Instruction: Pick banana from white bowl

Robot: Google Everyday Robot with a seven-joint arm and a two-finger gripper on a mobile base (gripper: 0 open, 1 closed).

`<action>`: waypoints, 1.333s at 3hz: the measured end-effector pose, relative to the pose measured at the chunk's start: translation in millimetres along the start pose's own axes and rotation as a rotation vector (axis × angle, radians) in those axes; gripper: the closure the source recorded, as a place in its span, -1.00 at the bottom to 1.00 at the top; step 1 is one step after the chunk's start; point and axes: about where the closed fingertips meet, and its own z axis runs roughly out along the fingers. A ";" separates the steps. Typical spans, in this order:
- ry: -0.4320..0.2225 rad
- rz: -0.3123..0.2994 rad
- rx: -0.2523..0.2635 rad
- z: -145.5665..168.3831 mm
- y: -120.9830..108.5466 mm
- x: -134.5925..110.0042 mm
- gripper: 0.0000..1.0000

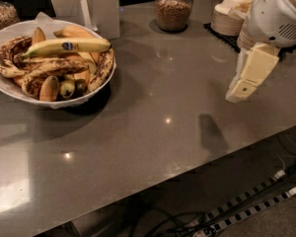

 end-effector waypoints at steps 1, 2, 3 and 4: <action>-0.101 -0.044 0.007 12.4 -25.1 -27.8 -1.00; -0.177 -0.089 -0.001 24.2 -43.7 -57.6 -1.00; -0.242 -0.142 -0.005 32.7 -56.1 -90.0 -1.00; -0.297 -0.198 -0.008 42.5 -64.4 -123.7 -1.00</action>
Offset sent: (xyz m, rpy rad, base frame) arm 0.0817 0.0811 0.0244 0.1855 -0.0835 0.2221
